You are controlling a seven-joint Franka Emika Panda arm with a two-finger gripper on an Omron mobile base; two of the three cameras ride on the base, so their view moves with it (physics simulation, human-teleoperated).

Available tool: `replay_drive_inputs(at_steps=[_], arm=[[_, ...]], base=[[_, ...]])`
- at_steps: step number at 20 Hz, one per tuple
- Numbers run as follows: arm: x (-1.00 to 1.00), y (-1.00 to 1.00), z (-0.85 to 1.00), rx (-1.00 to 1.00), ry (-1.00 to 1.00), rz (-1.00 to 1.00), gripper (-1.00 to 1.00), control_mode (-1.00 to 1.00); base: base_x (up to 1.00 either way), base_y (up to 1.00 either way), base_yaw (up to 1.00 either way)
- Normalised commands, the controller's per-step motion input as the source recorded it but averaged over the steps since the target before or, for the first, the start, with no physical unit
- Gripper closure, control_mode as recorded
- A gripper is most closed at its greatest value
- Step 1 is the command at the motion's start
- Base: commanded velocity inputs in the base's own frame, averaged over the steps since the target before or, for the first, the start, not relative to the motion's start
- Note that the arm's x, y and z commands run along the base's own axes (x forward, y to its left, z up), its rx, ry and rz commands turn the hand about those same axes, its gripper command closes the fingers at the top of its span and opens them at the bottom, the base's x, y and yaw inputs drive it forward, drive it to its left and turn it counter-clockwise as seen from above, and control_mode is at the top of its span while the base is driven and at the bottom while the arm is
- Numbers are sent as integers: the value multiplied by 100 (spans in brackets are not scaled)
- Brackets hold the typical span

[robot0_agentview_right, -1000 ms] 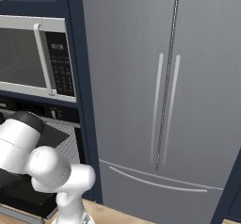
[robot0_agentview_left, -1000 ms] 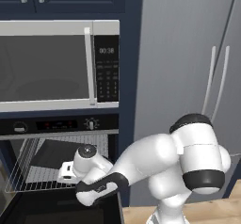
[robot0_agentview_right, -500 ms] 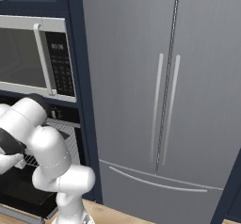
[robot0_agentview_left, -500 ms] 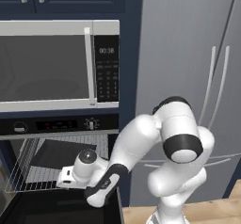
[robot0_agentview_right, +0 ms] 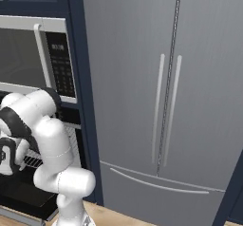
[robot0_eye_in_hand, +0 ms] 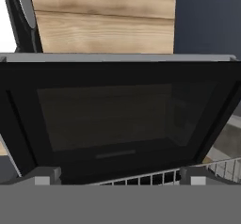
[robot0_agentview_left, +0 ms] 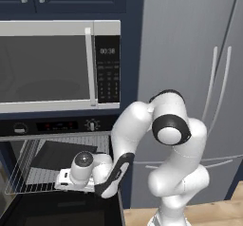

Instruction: Take the baked cake out of the oven and place it on the plate for cooling. Then close the oven door.

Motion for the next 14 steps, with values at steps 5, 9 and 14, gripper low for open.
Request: replay_drive_inputs(at_steps=[5, 9, 14], arm=[[4, 16, -13, -12, -1, -1, -100, -100], [14, 14, -13, -4, 0, 0, -100, -100], [30, 13, -5, 0, 0, 0, -100, -100]], base=[[0, 0, 0], [0, 0, 0], [0, 0, 0]])
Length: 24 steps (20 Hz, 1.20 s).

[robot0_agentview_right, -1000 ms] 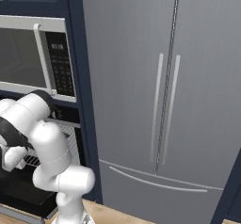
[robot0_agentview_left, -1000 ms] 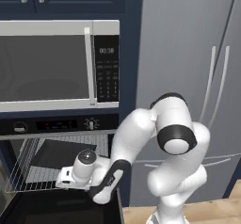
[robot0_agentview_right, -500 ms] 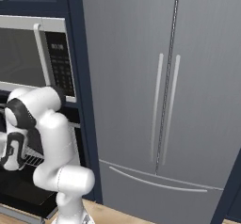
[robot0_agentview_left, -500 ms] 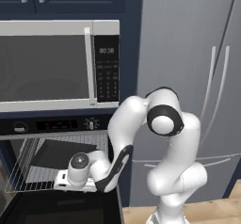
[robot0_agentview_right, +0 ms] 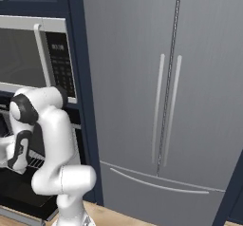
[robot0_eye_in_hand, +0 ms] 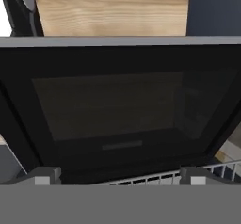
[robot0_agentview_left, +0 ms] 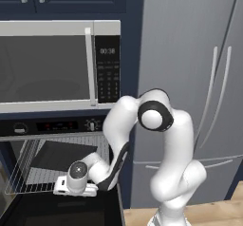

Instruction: Take the baked cake out of the oven and place it on the plate for cooling. Then close the oven door.

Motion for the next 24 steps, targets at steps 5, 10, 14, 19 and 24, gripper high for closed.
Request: replay_drive_inputs(at_steps=[5, 10, 14, 19, 24], arm=[[30, 16, -1, -2, 0, 0, -100, -100], [32, 20, -11, -5, 1, 0, -100, -100], [34, 19, -8, -2, 1, 0, -100, -100], [8, 19, -16, -2, 3, 0, -100, -100], [2, 15, -20, 0, 3, 1, -100, -100]], base=[[0, 0, 0], [0, 0, 0], [0, 0, 0], [0, 0, 0], [0, 0, 0]])
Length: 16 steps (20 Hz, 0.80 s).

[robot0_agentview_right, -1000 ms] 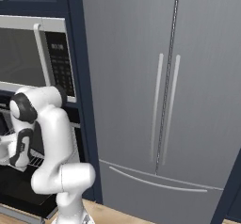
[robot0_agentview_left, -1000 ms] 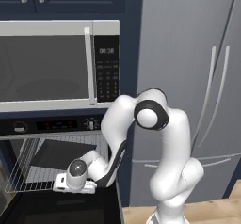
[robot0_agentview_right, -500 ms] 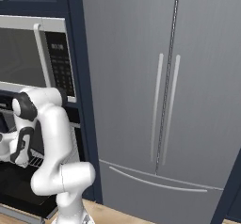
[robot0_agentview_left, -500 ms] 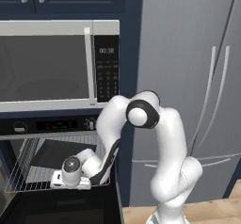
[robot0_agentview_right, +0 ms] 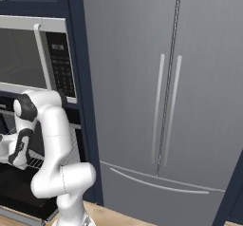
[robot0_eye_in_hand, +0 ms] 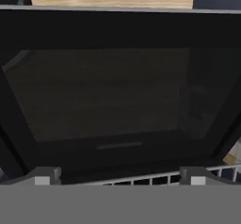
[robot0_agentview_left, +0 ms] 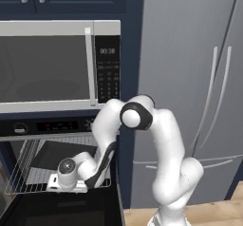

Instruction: Take the baked cake out of the oven and place it on the plate for cooling. Then close the oven door.

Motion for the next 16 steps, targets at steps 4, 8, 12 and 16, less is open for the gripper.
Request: replay_drive_inputs(at_steps=[4, 8, 12, 16], arm=[[22, 8, -22, -2, 4, 2, -100, -100], [19, 9, -28, -6, 1, 4, -100, -100], [26, 12, -26, -5, 4, 2, -100, -100], [29, 11, -23, -2, 6, 0, -100, -100]], base=[[0, 0, 0], [0, 0, 0], [0, 0, 0], [0, 0, 0]])
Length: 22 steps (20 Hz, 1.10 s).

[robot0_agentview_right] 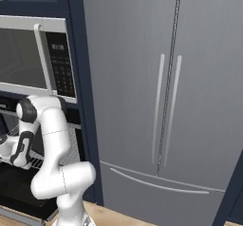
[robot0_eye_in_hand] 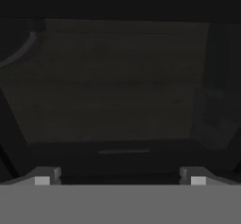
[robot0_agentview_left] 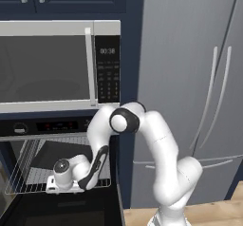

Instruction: Take the baked cake out of the oven and place it on the plate for cooling. Then close the oven door.

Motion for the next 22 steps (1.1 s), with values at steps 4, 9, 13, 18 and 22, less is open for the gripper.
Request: replay_drive_inputs(at_steps=[4, 9, 13, 18, 22], arm=[[29, 11, -24, 0, 4, 0, -100, -100], [21, 13, -26, -2, 0, 0, -100, -100], [2, 22, -27, -2, 1, 0, -100, -100], [15, 13, -24, -3, 0, 0, -100, -100], [20, 13, -26, -6, 0, 0, -100, -100]], base=[[0, 0, 0], [0, 0, 0], [0, 0, 0], [0, 0, 0], [0, 0, 0]])
